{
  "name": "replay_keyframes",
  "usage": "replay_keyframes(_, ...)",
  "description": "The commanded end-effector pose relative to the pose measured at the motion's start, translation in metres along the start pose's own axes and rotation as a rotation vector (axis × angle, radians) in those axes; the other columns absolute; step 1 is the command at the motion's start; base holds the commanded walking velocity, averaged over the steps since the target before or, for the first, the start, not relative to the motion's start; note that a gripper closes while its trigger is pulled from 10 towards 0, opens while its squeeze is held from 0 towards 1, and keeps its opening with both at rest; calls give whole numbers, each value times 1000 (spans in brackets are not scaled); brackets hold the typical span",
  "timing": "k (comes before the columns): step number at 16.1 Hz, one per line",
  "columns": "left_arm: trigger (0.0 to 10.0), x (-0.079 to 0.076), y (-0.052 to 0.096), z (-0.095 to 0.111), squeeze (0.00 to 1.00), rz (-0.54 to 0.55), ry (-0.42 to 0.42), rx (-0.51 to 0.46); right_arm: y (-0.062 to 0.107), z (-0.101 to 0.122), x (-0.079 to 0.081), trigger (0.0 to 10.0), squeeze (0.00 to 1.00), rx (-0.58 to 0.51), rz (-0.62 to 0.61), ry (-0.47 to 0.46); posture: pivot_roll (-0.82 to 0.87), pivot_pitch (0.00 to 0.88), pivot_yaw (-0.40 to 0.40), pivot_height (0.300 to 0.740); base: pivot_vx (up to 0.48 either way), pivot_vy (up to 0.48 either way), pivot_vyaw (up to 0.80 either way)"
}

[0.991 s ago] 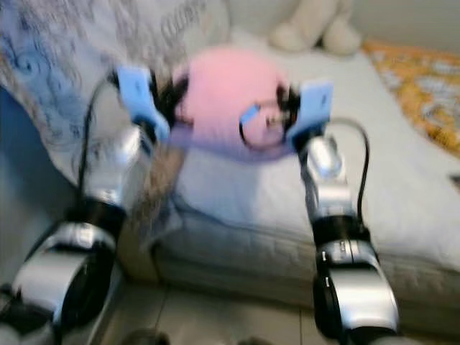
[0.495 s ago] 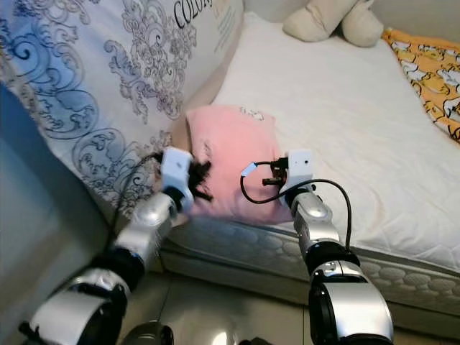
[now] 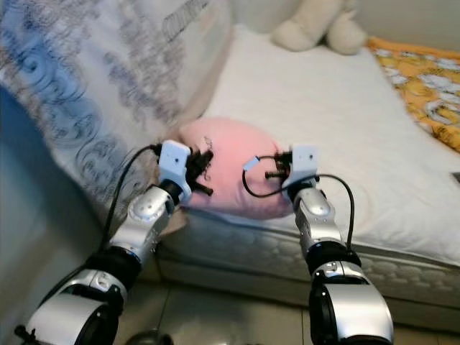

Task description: Clean up the room

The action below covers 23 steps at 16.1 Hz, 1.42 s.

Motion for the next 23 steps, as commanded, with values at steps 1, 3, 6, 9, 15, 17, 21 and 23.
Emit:
replay_keyframes(1, 0, -9, -8, 17, 0, -43, -16, -61, -1, 13, -7, 0, 0, -59, -18, 11, 45, 0, -36, 740, 465, 0, 0)
replay_keyframes(3, 0, -8, -8, 16, 0, -46, -10, -57, 0, 12, -9, 0, 0, -59, -27, 15, 42, 0, -34, 740, 465, 0, 0)
replay_keyframes(6, 0, -11, -10, 22, 0, -61, -8, -72, -2, 29, -16, 0, 0, -117, -55, 44, 38, 0, -31, 740, 465, 0, 0)
replay_keyframes(9, 0, -8, -19, 70, 0, -54, -83, -228, -14, 112, -32, 0, 0, -356, -91, 161, 35, 0, -27, 740, 464, 0, 0)
replay_keyframes(15, 0, 22, -23, 97, 0, 1, -227, -234, -27, 135, -34, 0, 0, -359, -93, 154, 47, 24, -35, 740, 237, 0, 0)
replay_keyframes(17, 0, 43, -15, 74, 0, 65, -273, -136, -32, 101, -13, 0, 0, -245, -35, 107, 73, 68, -41, 740, 0, 0, 0)
replay_keyframes(21, 0, 54, -8, 51, 0, 146, -341, -52, -28, 56, 0, 0, 0, -101, 21, 69, 90, 158, -44, 740, 0, 0, 0)
replay_keyframes(23, 0, 55, 0, 24, 0, 151, -357, 39, -21, 19, 12, 0, 0, 30, 49, 66, 93, 213, -44, 740, 0, 0, 0)
Point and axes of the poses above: a point about 5 cm out from each wrist's last joint towards the gripper, its own y axis pointing back from the gripper into the wrist, its own z axis along the axis of the wrist's last joint, x = y × z, the point moved 3 cm from there along -y, pointing out of the wrist towards the gripper, and after that the axes turned 7 degrees about y, right-handed, at the moved point
